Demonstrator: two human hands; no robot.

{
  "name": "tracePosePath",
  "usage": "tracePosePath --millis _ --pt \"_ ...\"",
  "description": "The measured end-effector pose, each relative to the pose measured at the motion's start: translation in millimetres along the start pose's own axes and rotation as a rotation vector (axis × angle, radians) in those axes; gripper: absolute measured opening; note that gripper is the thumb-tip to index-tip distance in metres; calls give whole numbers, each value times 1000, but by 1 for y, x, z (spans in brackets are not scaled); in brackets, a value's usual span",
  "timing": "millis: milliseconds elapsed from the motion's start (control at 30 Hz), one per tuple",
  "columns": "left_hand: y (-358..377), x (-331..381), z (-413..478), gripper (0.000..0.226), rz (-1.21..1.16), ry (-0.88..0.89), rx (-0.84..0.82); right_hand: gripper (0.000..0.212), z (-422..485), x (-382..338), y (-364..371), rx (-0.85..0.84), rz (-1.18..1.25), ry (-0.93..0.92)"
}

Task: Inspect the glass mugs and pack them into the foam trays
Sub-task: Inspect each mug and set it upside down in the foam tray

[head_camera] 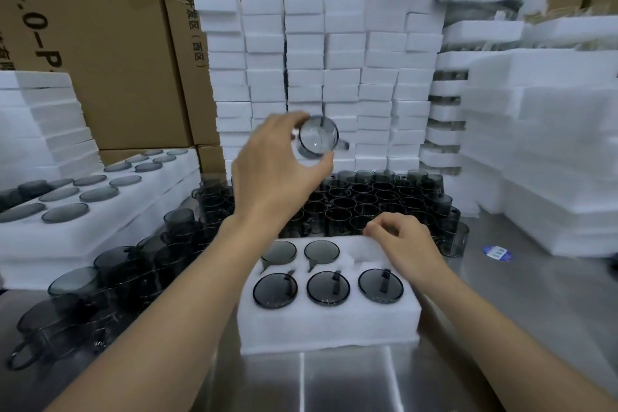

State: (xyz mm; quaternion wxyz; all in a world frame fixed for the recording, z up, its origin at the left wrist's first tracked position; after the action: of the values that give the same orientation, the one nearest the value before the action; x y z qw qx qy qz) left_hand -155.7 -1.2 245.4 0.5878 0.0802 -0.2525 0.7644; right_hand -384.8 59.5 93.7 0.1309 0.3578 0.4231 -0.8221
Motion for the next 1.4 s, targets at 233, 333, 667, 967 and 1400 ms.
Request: tracePosePath --millis 233,333,667,967,1400 --pt "-46 37 11 50 -306 196 270 25 0 0 1 1 11 3" --pt "-12 -1 18 37 -999 -387 110 25 1 2 3 -9 32 16" --pt "80 14 -31 54 -1726 -1242 -581 24 1 1 1 5 -8 -14" --pt "71 -46 -56 49 -1139 -836 -356 13 -12 -38 -18 140 82 -163" --pt "68 -55 -77 62 -1128 -716 -399 44 -28 -75 -24 211 430 -258"
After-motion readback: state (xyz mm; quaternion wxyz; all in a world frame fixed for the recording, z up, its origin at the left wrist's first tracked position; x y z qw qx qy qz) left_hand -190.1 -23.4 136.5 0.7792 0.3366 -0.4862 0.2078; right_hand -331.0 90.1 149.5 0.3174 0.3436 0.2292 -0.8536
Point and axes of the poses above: each hand's wrist, its own z-axis towards the middle knuckle, its own y-axis out of the palm, x = y × z, the point moved 9 cm from there along z, towards the middle knuckle, and after that the axes turned 7 degrees about -z, right-handed, at the moved point
